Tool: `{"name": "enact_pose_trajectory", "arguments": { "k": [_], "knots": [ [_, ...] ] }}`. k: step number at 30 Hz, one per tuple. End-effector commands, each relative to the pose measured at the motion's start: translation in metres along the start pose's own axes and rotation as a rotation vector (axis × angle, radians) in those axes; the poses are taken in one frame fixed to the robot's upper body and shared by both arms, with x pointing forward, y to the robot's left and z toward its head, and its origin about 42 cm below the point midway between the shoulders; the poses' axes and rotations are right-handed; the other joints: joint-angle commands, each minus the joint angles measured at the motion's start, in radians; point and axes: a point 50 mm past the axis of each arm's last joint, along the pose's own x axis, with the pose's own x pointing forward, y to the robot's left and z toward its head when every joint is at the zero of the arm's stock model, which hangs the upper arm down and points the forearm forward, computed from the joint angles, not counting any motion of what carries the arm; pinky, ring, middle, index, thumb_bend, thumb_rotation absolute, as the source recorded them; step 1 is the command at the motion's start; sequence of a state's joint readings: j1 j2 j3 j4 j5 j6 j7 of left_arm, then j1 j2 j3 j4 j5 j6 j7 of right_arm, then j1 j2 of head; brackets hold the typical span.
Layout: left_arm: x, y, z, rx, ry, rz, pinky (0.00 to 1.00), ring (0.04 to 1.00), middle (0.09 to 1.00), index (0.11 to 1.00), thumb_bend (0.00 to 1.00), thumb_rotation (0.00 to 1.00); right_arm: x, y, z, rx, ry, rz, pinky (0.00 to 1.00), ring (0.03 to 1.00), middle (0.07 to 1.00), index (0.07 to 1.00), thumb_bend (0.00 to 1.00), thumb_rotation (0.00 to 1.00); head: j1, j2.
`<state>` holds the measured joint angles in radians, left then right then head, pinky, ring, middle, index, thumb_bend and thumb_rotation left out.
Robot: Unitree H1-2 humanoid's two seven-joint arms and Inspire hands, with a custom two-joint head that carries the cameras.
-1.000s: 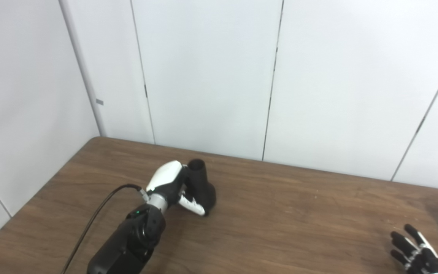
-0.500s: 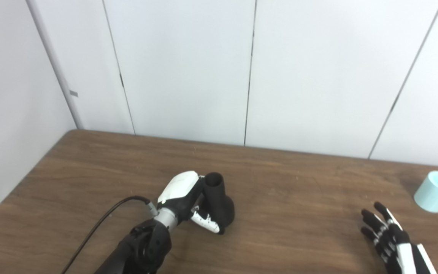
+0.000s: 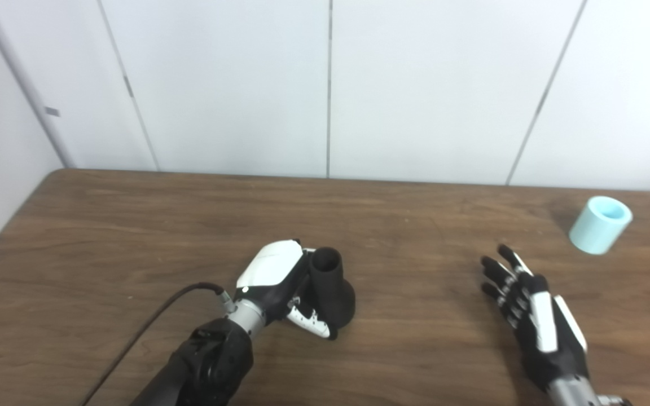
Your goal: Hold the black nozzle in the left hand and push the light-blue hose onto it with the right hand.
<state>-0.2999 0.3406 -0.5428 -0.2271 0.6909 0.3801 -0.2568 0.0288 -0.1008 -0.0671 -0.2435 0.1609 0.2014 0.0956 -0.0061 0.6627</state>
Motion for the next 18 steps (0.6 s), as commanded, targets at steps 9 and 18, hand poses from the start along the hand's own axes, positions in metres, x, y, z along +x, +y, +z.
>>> {"name": "enact_pose_trajectory", "arguments": {
  "k": [9, 18],
  "knots": [
    [0.000, -0.054, 0.029, -0.035, -0.084, -0.322, 0.97, 0.652, 0.502, 0.479, 0.52, 0.00, 0.006, 0.000, 0.045, 0.006, -0.129, -0.040, 0.87, 0.904, 0.859, 0.919, 0.54, 0.77, -0.054, 0.014],
    [0.006, -0.060, 0.034, -0.038, -0.054, -0.403, 0.97, 0.681, 0.504, 0.478, 0.52, 0.00, 0.022, -0.018, 0.096, -0.109, -0.268, -0.070, 0.82, 0.866, 0.853, 0.876, 0.58, 0.57, -0.105, -0.008]
  ]
}}
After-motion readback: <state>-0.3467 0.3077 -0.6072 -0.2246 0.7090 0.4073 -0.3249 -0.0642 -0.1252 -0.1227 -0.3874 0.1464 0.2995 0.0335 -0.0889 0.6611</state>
